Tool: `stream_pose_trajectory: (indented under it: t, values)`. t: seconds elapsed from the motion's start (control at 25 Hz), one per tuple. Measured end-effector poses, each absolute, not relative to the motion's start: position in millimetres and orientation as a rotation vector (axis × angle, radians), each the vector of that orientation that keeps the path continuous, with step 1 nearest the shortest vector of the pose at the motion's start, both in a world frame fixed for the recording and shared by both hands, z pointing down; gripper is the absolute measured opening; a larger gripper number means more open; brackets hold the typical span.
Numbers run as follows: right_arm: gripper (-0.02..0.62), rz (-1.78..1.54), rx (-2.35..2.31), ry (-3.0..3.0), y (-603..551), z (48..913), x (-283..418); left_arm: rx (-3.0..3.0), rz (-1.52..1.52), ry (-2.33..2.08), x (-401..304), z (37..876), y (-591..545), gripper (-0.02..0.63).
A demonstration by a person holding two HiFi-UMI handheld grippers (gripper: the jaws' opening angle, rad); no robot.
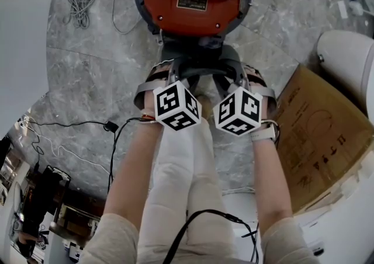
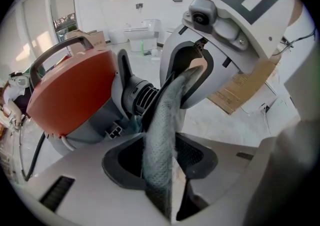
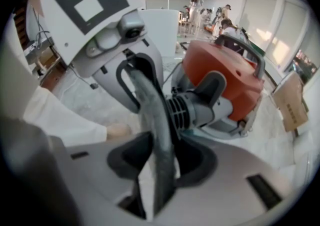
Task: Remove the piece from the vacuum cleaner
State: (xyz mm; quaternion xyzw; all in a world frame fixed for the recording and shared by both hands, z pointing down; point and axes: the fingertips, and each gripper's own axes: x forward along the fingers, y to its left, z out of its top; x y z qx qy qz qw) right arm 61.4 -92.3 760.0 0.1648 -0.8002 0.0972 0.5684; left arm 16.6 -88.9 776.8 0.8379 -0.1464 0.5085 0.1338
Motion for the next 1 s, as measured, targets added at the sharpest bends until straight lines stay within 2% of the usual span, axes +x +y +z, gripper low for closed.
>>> stream_pose_trajectory:
  t: [0.08,0.24,0.44,1.0]
  values:
    - [0.141,0.213,0.389,-1.876,-92,760,62,2.403,1.439,-0.47,15,776,-92,0.135]
    - [0.121,0.203,0.394,-1.875,-89,759,63,2.37,1.431,-0.5,11,775,-95,0.091]
    - [0.057,0.206,0.413,-1.886,-83,757,64,2.373,1.439,-0.506,10,774,-90,0.067]
    - [0.049,0.216,0.431,-1.887,-83,756,61,2.359,1.459,-0.536,5,775,-86,0.058]
